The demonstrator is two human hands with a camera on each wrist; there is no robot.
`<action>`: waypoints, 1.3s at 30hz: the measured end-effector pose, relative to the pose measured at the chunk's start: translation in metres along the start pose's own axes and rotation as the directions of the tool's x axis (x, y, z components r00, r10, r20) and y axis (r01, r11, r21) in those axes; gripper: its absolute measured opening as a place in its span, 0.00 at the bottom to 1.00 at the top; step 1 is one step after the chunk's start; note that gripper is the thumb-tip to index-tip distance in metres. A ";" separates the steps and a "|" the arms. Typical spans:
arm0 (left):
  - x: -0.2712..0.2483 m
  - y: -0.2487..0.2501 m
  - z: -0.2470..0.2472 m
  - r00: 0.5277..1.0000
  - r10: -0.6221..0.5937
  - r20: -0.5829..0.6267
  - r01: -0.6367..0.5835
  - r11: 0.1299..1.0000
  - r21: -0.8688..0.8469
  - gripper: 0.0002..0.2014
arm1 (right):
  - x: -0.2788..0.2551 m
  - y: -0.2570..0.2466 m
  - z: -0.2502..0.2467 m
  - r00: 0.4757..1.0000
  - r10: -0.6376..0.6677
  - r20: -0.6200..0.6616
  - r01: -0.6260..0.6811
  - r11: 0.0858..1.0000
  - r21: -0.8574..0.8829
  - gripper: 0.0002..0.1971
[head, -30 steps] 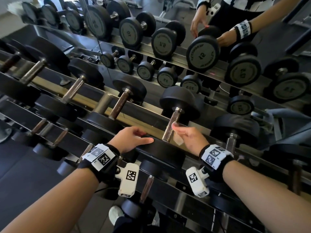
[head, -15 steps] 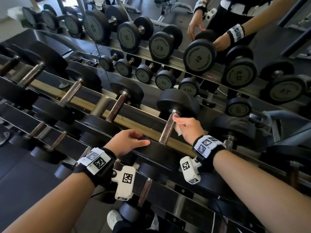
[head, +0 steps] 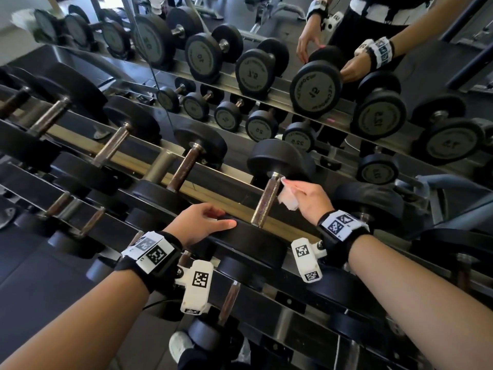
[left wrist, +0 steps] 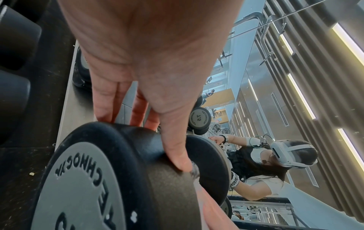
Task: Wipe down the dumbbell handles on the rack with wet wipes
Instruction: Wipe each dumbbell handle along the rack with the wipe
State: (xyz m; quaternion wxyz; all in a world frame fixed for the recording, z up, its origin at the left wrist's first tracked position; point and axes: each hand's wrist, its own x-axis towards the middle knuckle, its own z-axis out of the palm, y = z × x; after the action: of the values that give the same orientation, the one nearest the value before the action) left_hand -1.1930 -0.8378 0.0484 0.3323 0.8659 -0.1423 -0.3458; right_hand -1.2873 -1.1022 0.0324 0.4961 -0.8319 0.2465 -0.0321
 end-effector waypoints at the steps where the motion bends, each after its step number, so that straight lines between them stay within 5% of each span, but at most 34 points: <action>1: 0.000 -0.001 0.000 1.000 0.002 -0.001 -0.002 1.000 -0.001 0.28 | 0.002 -0.001 0.005 1.000 0.010 0.016 -0.010 1.000 0.023 0.16; 9: 0.001 -0.004 0.000 1.000 0.015 0.011 -0.015 1.000 -0.002 0.26 | -0.028 0.012 0.035 0.987 -0.033 0.159 0.009 0.988 0.153 0.16; 19: 0.002 -0.006 0.001 1.000 0.020 0.023 -0.019 0.999 -0.039 0.25 | -0.040 0.006 0.033 0.914 0.073 0.400 -0.094 0.995 0.032 0.09; 21: 0.003 -0.006 0.001 0.999 0.015 0.028 -0.014 0.999 -0.043 0.26 | -0.036 -0.006 0.018 0.922 0.041 0.385 -0.046 0.999 0.004 0.08; 24: 0.003 -0.005 0.001 1.000 0.004 0.028 -0.002 0.999 -0.047 0.27 | -0.029 -0.020 -0.004 0.984 -0.050 0.168 0.045 0.998 0.034 0.16; 26: 0.004 -0.005 0.001 1.000 -0.003 0.028 0.005 0.999 -0.054 0.27 | -0.016 -0.023 -0.008 0.979 -0.168 0.119 0.179 0.980 -0.090 0.15; 28: 0.004 -0.004 0.001 0.999 -0.008 0.031 0.010 0.998 -0.058 0.26 | 0.000 -0.021 -0.005 0.919 -0.286 0.272 0.367 0.872 -0.323 0.18; 30: 0.003 -0.005 0.002 1.000 -0.006 0.024 0.007 0.998 -0.063 0.26 | 0.004 -0.020 0.001 0.876 -0.244 0.416 0.451 0.718 -0.529 0.23; 37: 0.002 -0.007 0.004 1.000 0.002 0.005 -0.002 0.997 -0.082 0.20 | -0.027 -0.016 0.009 0.731 -0.181 0.658 0.614 0.594 -0.519 0.20; 39: 0.002 -0.007 0.004 1.000 0.002 0.001 -0.002 0.995 -0.104 0.18 | -0.027 -0.025 0.002 0.753 -0.228 0.617 0.590 0.648 -0.481 0.20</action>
State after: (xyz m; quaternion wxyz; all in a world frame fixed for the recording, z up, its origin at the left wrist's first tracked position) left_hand -1.1947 -0.8354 0.0405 0.3770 0.8472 -0.1251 -0.3528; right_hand -1.3005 -1.0787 0.0576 0.1991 -0.9621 -0.0996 0.1578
